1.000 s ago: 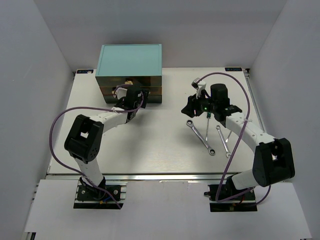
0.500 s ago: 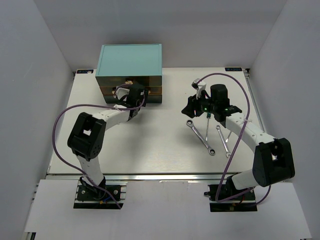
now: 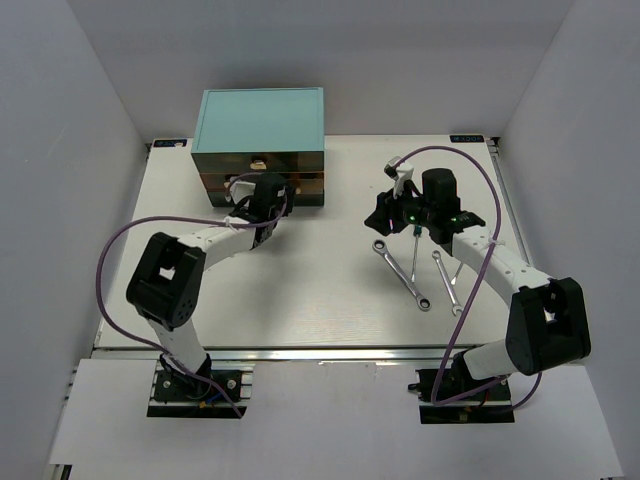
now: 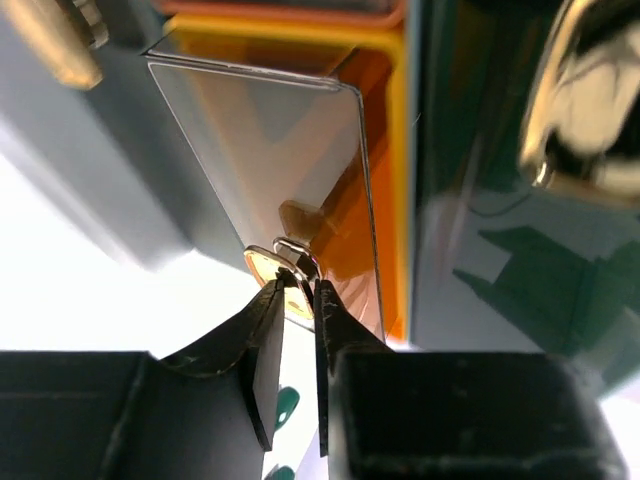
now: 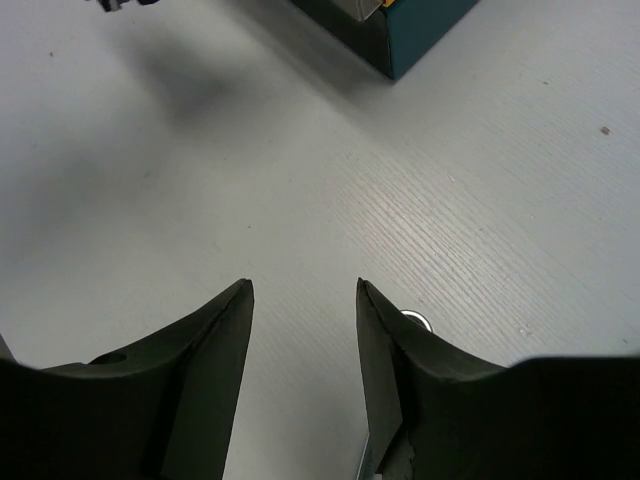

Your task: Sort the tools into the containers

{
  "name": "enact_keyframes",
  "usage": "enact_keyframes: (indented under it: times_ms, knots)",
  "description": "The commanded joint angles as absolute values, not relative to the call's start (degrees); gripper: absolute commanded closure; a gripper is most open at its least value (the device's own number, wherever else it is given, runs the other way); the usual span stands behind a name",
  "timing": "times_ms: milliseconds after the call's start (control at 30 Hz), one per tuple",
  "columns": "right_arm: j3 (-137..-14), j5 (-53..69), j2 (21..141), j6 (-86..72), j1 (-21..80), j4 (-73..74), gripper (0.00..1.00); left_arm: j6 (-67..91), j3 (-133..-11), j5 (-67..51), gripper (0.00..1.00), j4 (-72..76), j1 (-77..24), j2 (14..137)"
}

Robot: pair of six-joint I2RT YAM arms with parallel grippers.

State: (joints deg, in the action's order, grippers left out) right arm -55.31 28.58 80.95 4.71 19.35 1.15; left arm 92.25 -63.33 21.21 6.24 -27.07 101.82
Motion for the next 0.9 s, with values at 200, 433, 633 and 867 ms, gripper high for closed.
enact_keyframes:
  times_ms: [200, 433, 633, 867]
  knots:
    - [-55.81, 28.65, 80.33, 5.36, 18.98, -0.97, 0.49, 91.23, -51.16, 19.51, 0.76, -1.84, -28.74, 88.17]
    - [-56.25, 28.74, 80.68, 5.45, 18.98, -0.7, 0.49, 91.58, -47.11, 18.98, 0.76, -5.97, -31.11, 82.19]
    - [-56.25, 28.92, 80.68, 5.63, 18.9, -0.26, 0.49, 91.85, -45.79, 19.16, 0.76, -8.52, -31.99, 79.37]
    - [-56.08, 28.48, 80.42, 6.06, 18.98, -0.09, 0.49, 93.25, -44.83, 18.99, 0.79, -12.56, -33.75, 76.38]
